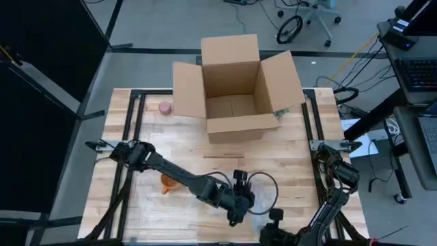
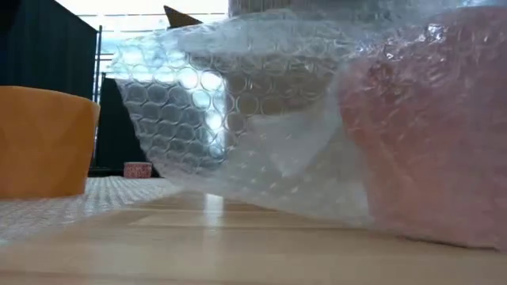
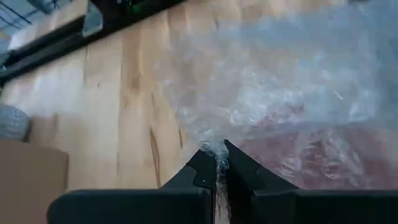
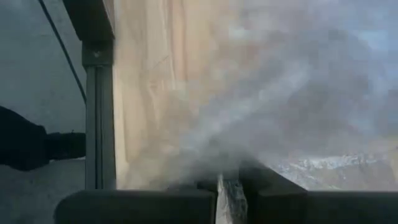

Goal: Wrap mug
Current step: Wrap the pink cup with the bubble wrap

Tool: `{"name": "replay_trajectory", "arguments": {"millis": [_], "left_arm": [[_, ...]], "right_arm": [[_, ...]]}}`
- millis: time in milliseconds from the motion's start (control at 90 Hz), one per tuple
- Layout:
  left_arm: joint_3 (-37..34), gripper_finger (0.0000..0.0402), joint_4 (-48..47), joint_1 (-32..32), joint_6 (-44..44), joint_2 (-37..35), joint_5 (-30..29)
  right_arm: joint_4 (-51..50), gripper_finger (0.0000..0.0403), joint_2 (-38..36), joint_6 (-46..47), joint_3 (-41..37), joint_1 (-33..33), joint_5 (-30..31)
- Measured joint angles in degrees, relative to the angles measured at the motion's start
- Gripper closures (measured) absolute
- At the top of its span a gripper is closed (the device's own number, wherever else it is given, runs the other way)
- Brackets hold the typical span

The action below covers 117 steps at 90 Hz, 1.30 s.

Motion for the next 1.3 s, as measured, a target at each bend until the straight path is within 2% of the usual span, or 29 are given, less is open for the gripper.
{"name": "replay_trajectory", "arguments": {"millis": [189,367,544,744,933,1056,1133,1211,1300], "left_arm": [[-5.3,0.0402,5.6,1.2,-1.4,0.0,4.1],[-7.3,0.0402,7.4,1.4,-1.3,-0.2,4.8],[-7.4,0.0401,8.0,1.4,-0.9,-0.2,5.1],[-7.5,0.0402,9.1,1.3,0.0,-0.1,5.8],[-7.5,0.0402,9.0,1.3,0.1,0.0,5.8],[-7.5,0.0402,9.0,1.3,0.1,0.0,5.8],[-7.5,0.0402,9.0,1.3,0.1,0.0,5.8],[-7.5,0.0401,9.0,1.3,0.1,0.0,5.8],[-7.5,0.0401,9.0,1.3,0.1,0.0,5.8]], "right_arm": [[0.0,0.0403,0.0,0.8,0.0,0.0,-0.5],[-0.1,0.0395,0.0,2.4,0.0,-0.3,-7.3],[-2.3,0.0331,-0.4,6.1,0.3,-0.5,-14.2],[-5.8,0.0247,-4.9,11.4,0.3,0.3,-22.4],[-11.7,0.0215,-9.0,15.2,0.4,2.3,-27.1],[-15.9,0.0218,-13.3,18.2,0.4,3.2,-26.6],[-15.5,0.0226,-17.0,18.2,0.4,3.4,-23.5],[-13.5,0.0233,-20.4,16.1,0.4,3.2,-16.8],[-9.2,0.0241,-22.3,9.6,0.4,2.5,-4.8]]}}
